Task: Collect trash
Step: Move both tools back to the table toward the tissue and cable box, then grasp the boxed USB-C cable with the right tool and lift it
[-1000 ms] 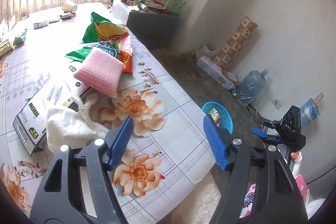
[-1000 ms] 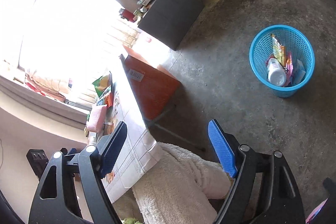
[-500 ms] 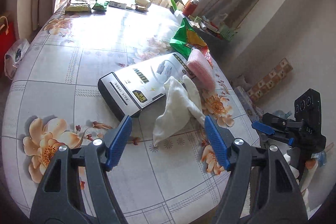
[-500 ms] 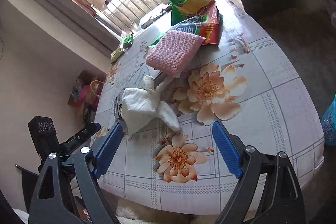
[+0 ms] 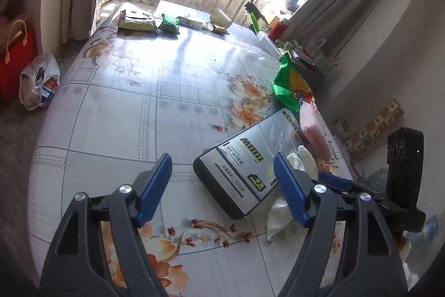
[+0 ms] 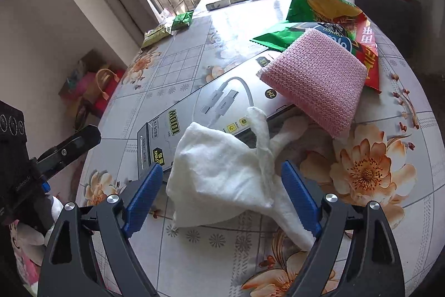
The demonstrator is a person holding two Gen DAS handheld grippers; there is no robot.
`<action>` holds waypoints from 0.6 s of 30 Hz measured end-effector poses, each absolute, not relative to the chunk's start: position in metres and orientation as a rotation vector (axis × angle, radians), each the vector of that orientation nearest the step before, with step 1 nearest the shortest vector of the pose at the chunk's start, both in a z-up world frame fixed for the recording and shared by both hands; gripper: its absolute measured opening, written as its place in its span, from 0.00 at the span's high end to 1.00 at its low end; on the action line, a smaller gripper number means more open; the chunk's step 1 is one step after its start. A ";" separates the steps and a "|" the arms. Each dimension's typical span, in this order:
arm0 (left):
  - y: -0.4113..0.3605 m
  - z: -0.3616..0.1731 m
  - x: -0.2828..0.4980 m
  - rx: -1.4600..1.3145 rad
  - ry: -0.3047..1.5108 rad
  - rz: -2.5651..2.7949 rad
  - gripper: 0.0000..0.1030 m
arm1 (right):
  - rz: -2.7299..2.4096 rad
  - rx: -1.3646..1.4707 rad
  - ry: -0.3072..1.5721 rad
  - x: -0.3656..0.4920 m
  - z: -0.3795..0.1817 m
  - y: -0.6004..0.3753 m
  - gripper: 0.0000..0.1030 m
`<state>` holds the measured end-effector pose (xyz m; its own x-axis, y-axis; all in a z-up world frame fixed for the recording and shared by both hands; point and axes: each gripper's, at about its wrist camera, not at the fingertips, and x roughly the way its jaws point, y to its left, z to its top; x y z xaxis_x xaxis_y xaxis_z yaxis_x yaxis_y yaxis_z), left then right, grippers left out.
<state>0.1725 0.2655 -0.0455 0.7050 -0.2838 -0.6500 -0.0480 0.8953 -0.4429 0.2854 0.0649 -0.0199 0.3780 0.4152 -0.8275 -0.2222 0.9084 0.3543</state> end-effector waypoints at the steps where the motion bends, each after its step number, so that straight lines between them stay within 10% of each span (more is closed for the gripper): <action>1: 0.268 -0.048 0.179 -0.456 0.794 -0.135 0.31 | 0.402 0.189 1.120 0.290 -0.024 0.068 0.18; 9: 0.269 -0.078 0.234 -0.528 0.901 -0.182 0.33 | 0.413 0.404 1.131 0.313 -0.026 0.055 0.18; 12: 0.257 -0.090 0.245 -0.516 0.956 -0.213 0.51 | 0.399 0.477 1.167 0.323 -0.037 0.055 0.19; 18: 0.232 -0.091 0.228 -0.471 0.980 -0.335 0.66 | 0.416 0.515 1.224 0.319 -0.051 0.057 0.44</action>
